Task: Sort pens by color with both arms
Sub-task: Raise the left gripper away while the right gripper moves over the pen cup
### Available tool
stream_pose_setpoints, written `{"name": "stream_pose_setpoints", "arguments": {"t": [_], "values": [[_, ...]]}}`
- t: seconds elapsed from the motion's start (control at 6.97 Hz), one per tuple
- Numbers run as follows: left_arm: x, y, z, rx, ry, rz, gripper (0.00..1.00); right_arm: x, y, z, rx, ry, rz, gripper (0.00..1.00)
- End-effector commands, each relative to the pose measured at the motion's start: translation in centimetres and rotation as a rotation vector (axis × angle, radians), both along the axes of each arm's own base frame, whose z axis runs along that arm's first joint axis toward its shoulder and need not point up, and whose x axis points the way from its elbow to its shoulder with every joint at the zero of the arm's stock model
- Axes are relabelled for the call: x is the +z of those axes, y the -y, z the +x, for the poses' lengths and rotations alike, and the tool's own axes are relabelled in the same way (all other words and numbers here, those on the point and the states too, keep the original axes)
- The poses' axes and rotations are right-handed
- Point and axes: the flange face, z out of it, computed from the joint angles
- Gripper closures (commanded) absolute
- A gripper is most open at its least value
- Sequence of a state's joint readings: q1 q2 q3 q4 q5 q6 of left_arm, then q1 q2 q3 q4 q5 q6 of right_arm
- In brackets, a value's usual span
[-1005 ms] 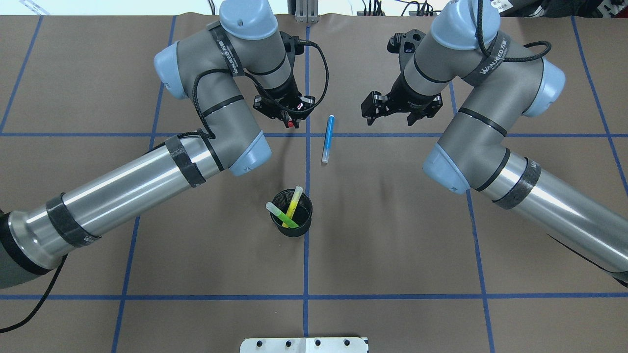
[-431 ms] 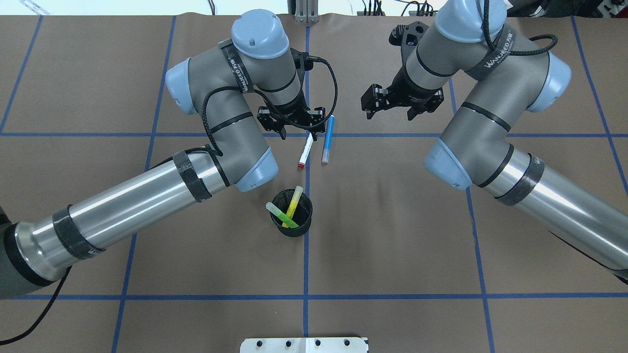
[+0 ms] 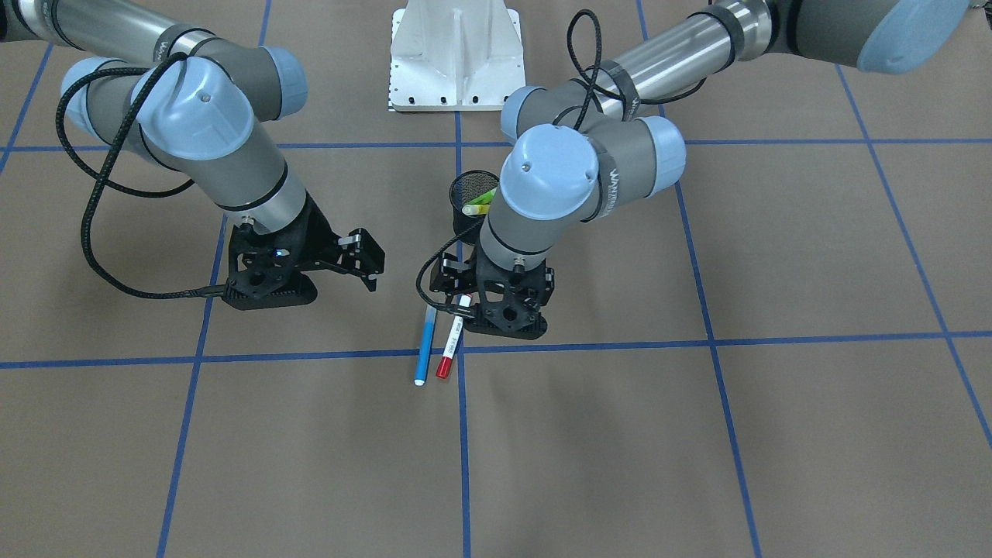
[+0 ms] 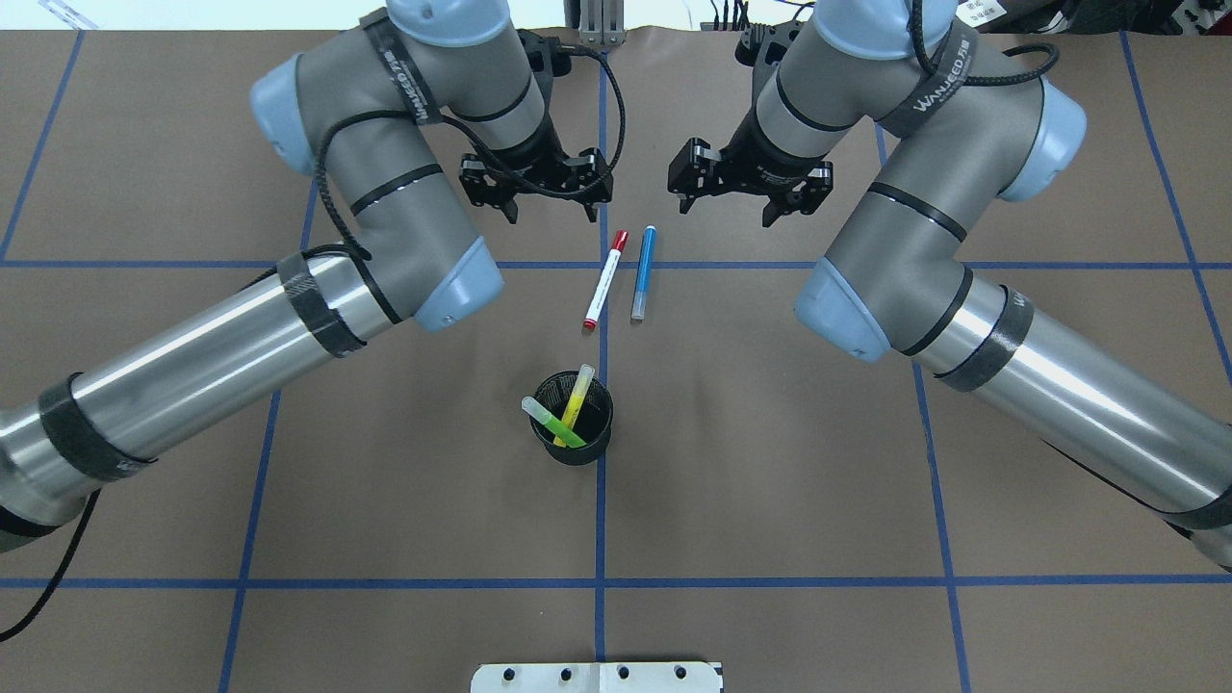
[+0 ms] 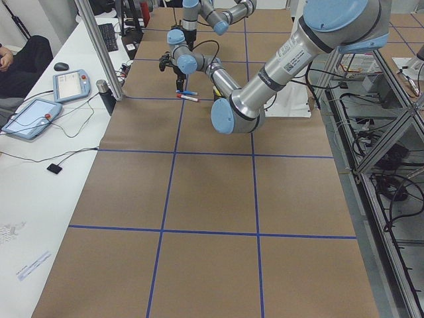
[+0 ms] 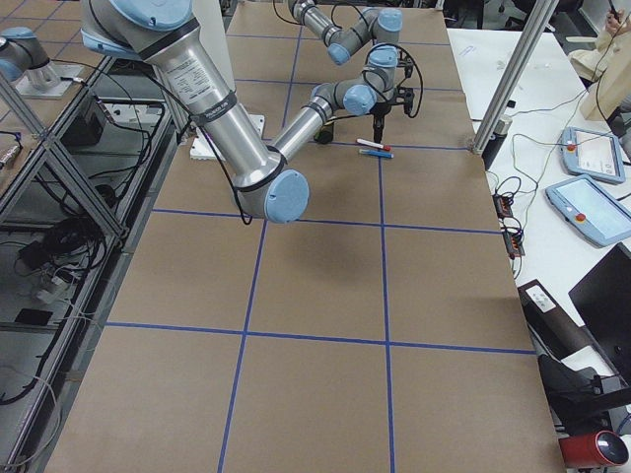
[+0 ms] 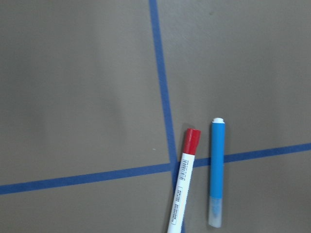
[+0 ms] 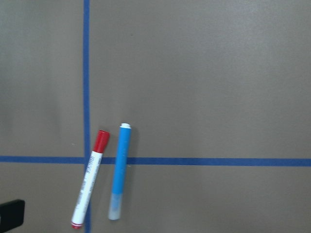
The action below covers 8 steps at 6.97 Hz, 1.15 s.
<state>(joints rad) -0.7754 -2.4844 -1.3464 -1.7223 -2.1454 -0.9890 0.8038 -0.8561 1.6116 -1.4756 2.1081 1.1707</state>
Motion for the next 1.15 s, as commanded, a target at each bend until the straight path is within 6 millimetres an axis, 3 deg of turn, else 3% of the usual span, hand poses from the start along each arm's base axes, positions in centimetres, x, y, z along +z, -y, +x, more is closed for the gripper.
{"name": "stream_pose_setpoints", "arguments": {"t": [0.0, 0.14, 0.29, 0.43, 0.72, 1.0], "values": [[4.5, -1.1, -6.8, 0.013, 0.050, 0.047, 0.01, -2.8, -0.2, -1.1, 0.078, 0.039, -0.107, 0.00], [7.4, -1.5, -9.1, 0.023, 0.070, 0.067, 0.01, -3.5, -0.7, -1.7, 0.129, 0.055, -0.186, 0.00], [8.4, -1.6, -11.3, 0.014, 0.077, 0.052, 0.01, -5.2, -1.7, -3.0, 0.199, 0.067, -0.246, 0.00], [8.6, -0.9, -13.5, 0.004, 0.071, 0.021, 0.01, -7.1, -3.5, -4.7, 0.266, 0.066, -0.320, 0.00], [9.3, 0.5, -15.9, 0.047, 0.110, 0.080, 0.01, -9.6, -5.2, -5.3, 0.380, 0.057, -0.486, 0.01], [9.7, 2.0, -19.4, 0.077, 0.148, 0.138, 0.01, -9.9, -8.0, -7.3, 0.407, 0.022, -0.489, 0.01]]}}
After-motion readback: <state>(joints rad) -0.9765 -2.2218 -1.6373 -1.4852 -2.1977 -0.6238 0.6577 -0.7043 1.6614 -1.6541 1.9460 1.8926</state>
